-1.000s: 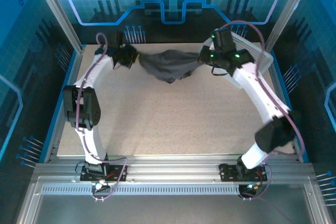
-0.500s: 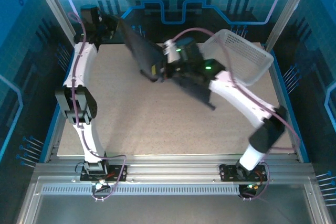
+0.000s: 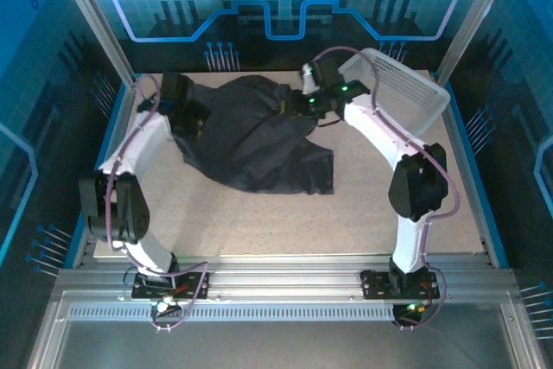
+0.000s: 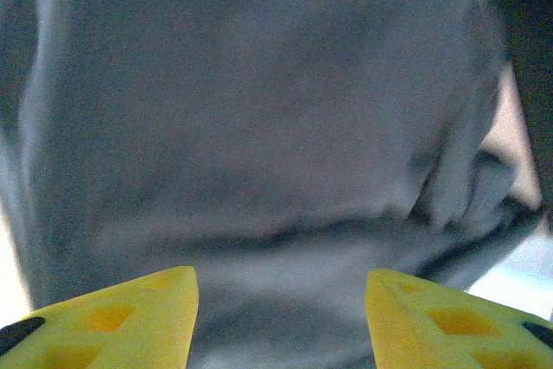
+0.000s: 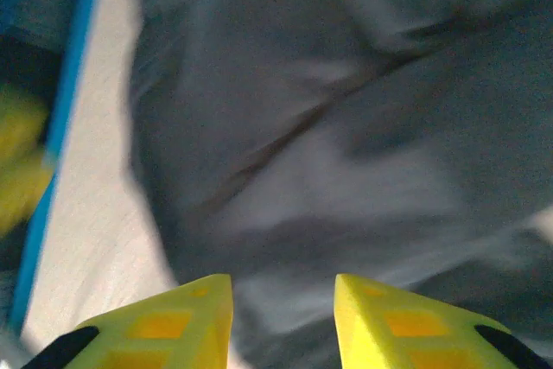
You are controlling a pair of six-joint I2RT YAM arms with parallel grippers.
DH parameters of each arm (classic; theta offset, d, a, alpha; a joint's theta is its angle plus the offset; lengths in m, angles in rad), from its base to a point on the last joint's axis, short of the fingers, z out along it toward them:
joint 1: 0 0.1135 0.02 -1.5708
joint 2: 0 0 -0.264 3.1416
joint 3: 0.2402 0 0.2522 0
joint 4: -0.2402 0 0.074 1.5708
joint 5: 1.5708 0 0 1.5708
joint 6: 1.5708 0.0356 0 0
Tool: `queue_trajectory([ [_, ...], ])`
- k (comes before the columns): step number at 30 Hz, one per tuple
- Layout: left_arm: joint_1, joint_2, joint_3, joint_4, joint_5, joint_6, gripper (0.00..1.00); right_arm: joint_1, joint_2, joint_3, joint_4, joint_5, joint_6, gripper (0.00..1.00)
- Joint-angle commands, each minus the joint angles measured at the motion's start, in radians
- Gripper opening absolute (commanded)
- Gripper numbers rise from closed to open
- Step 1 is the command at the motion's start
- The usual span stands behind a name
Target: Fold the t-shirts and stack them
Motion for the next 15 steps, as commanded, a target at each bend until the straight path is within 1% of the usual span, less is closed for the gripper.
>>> queue_trajectory([
  [1, -0.116, -0.101, -0.214, -0.043, 0.045, -0.18, 0.52, -0.054, 0.133, 0.06, -0.075, 0.174, 0.085, 0.35],
  [3, -0.182, -0.141, -0.336, 0.024, 0.099, -0.305, 0.53, -0.088, 0.215, 0.135, -0.079, 0.179, 0.102, 0.34],
  [5, -0.236, -0.151, -0.41, 0.084, 0.144, -0.41, 0.55, -0.123, 0.323, 0.262, -0.128, 0.168, 0.116, 0.35],
  [7, -0.272, -0.137, -0.434, 0.118, 0.163, -0.458, 0.56, -0.155, 0.427, 0.393, -0.201, 0.179, 0.122, 0.35],
  [9, -0.299, -0.103, -0.432, 0.133, 0.175, -0.478, 0.58, -0.189, 0.49, 0.487, -0.251, 0.2, 0.127, 0.34],
  [11, -0.325, -0.066, -0.434, 0.173, 0.2, -0.514, 0.58, -0.231, 0.515, 0.525, -0.273, 0.225, 0.138, 0.34],
  [13, -0.355, -0.039, -0.438, 0.216, 0.212, -0.561, 0.57, -0.271, 0.509, 0.516, -0.265, 0.238, 0.143, 0.35],
  [15, -0.381, -0.01, -0.427, 0.225, 0.217, -0.582, 0.56, -0.307, 0.502, 0.503, -0.252, 0.229, 0.142, 0.35],
])
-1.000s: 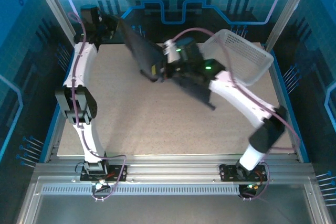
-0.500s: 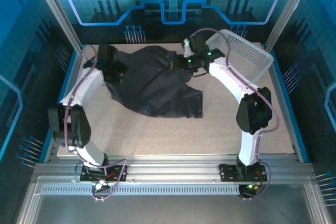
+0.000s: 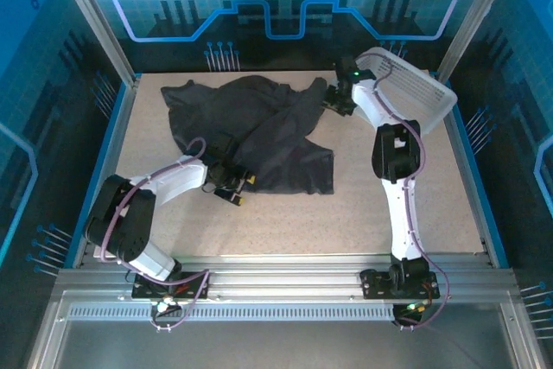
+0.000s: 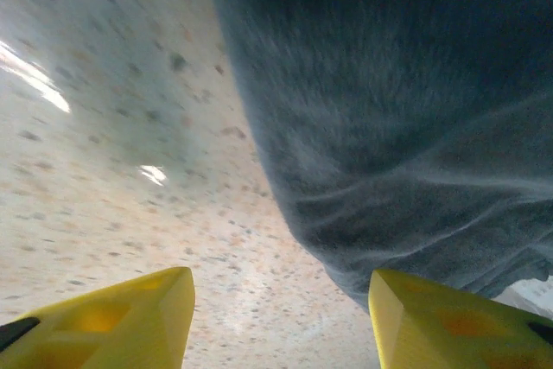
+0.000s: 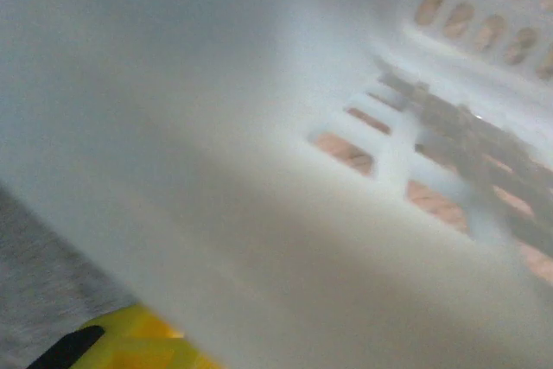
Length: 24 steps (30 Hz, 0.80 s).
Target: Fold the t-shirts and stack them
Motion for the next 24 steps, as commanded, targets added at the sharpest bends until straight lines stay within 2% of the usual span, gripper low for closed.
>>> queue_trajectory([
  [1, -0.041, 0.05, 0.019, 0.048, 0.049, -0.095, 0.56, -0.083, -0.021, 0.038, -0.032, 0.025, 0.014, 0.35],
  [4, -0.043, 0.069, 0.027, 0.024, 0.028, -0.085, 0.54, -0.089, -0.034, 0.054, -0.029, -0.019, -0.057, 0.39],
  [8, -0.027, 0.041, 0.027, -0.022, -0.021, -0.057, 0.53, -0.038, -0.082, 0.044, -0.055, -0.089, -0.152, 0.45],
  [14, 0.051, -0.057, -0.045, -0.033, -0.061, -0.018, 0.53, 0.106, -0.255, -0.24, 0.008, -0.137, -0.182, 0.53],
  [18, 0.101, -0.105, -0.065, -0.013, -0.071, 0.023, 0.53, 0.197, -0.281, -0.359, 0.059, -0.162, -0.152, 0.56],
  [24, 0.121, -0.128, -0.063, -0.007, -0.056, 0.054, 0.52, 0.223, -0.177, -0.291, 0.029, -0.182, -0.067, 0.47],
])
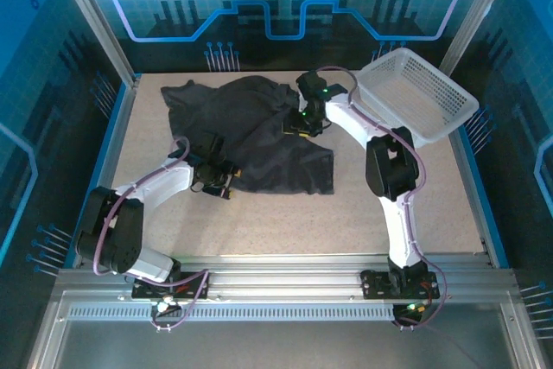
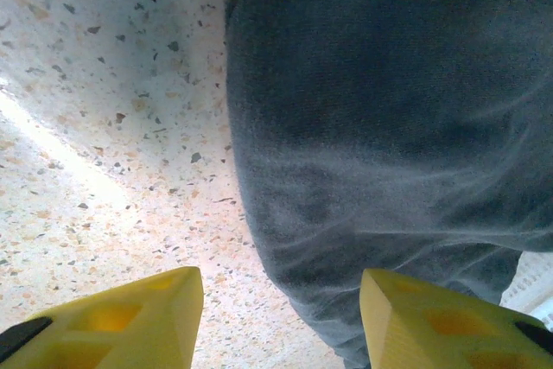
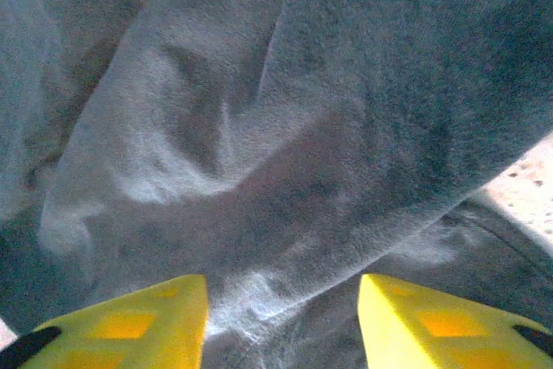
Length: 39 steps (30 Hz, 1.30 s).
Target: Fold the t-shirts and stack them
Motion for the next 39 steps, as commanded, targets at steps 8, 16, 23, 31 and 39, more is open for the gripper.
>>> queue_trajectory([
  [8, 0.005, -0.081, -0.042, -0.042, -0.002, 0.037, 0.5, -0.034, 0.062, 0.098, -0.115, 0.084, 0.084, 0.48],
  [16, 0.005, -0.1, -0.045, -0.012, 0.0, 0.083, 0.5, -0.038, 0.081, 0.054, -0.071, 0.058, 0.141, 0.43],
  [23, 0.002, -0.109, -0.075, 0.113, 0.049, 0.158, 0.54, -0.056, 0.148, 0.14, -0.072, 0.047, 0.174, 0.2],
  [31, 0.002, -0.145, -0.126, 0.171, 0.072, 0.162, 0.54, -0.08, 0.126, 0.157, -0.077, 0.06, 0.193, 0.0],
  [39, -0.009, -0.144, -0.125, 0.158, 0.07, 0.193, 0.54, -0.108, 0.113, 0.223, -0.093, 0.043, 0.217, 0.0],
])
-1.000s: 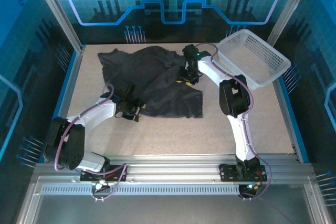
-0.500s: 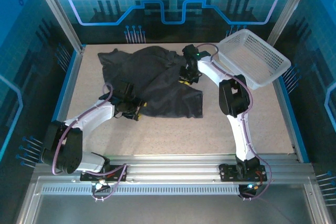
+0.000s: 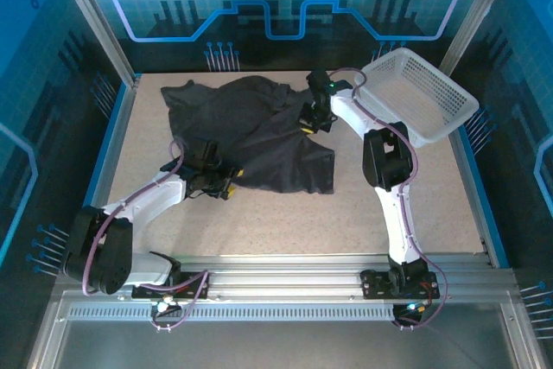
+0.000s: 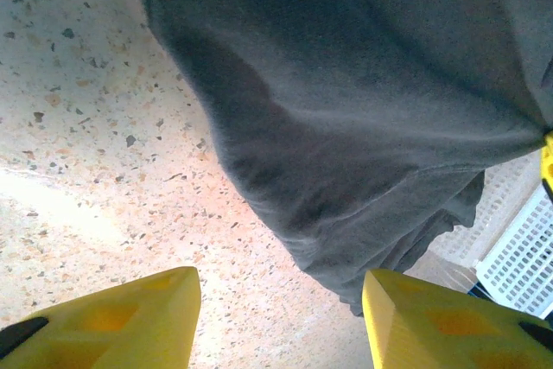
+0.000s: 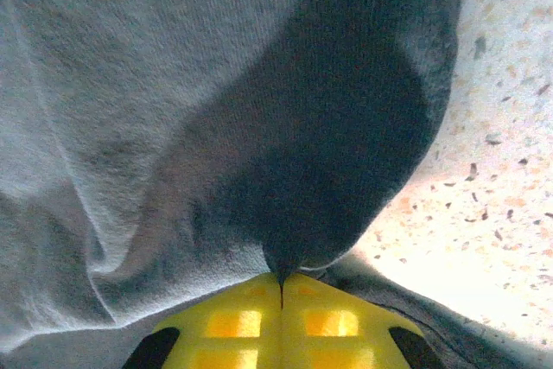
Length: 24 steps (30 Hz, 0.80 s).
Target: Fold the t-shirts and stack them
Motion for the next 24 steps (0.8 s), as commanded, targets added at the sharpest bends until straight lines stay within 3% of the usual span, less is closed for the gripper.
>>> queue_trajectory([
  [1, -0.009, -0.01, -0.01, 0.001, 0.025, 0.033, 0.54, -0.025, -0.008, 0.094, -0.034, -0.016, 0.026, 0.0],
  [14, -0.117, 0.156, 0.066, 0.11, 0.033, -0.05, 0.54, -0.062, 0.16, 0.289, -0.136, -0.083, 0.047, 0.0],
  [19, -0.197, 0.275, 0.135, 0.16, -0.004, -0.213, 0.57, -0.079, 0.141, 0.28, -0.165, -0.049, 0.012, 0.34],
  [24, -0.238, 0.35, 0.174, 0.198, -0.082, -0.384, 0.57, -0.098, 0.02, 0.175, -0.13, 0.017, -0.036, 0.44],
])
